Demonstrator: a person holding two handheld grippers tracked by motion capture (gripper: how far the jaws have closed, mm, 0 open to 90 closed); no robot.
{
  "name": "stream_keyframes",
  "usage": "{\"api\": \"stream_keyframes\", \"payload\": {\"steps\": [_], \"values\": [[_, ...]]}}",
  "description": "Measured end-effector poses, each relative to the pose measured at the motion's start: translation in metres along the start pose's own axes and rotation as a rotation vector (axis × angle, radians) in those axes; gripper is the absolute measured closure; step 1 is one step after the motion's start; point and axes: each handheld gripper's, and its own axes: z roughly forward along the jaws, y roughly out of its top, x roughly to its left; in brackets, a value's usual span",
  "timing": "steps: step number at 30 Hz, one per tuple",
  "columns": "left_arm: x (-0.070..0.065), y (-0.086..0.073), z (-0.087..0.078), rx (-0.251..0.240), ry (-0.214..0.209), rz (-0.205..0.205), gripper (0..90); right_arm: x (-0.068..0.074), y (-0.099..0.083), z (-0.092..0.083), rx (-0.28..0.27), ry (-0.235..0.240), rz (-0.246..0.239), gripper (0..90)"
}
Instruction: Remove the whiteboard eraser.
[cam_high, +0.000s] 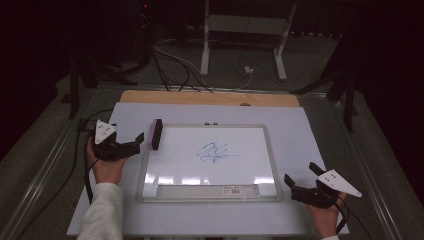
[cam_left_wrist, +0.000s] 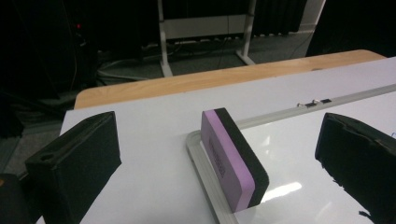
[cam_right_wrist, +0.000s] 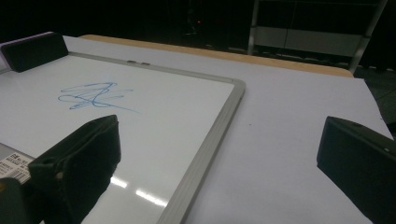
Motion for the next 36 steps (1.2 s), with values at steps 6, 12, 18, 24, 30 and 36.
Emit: {"api": "stream_keyframes", "payload": {"steps": [6, 12, 18, 24, 30, 36], "values": [[0.0, -0.002, 0.011, 0.03, 0.002, -0.015, 1.1, 0.0, 0.0, 0.001, 0.004, 0.0, 0.0, 0.0], [0.001, -0.004, 0.023, 0.06, 0.0, -0.037, 1.0, 0.0, 0.0, 0.0, -0.002, -0.003, 0.0, 0.0], [0.002, -0.005, 0.035, 0.085, -0.002, -0.057, 1.1, -0.001, -0.001, 0.0, -0.001, -0.003, 0.004, 0.0], [0.001, -0.004, 0.045, 0.119, -0.017, -0.072, 1.5, 0.0, 0.0, 0.0, -0.001, 0.002, 0.002, 0.0], [0.0, -0.005, 0.056, 0.148, -0.022, -0.097, 1.4, -0.001, -0.001, 0.001, 0.001, 0.003, 0.004, 0.0], [0.001, -0.011, 0.066, 0.205, -0.022, -0.112, 1.4, 0.0, 0.0, 0.0, 0.001, 0.004, 0.004, 0.0]]}}
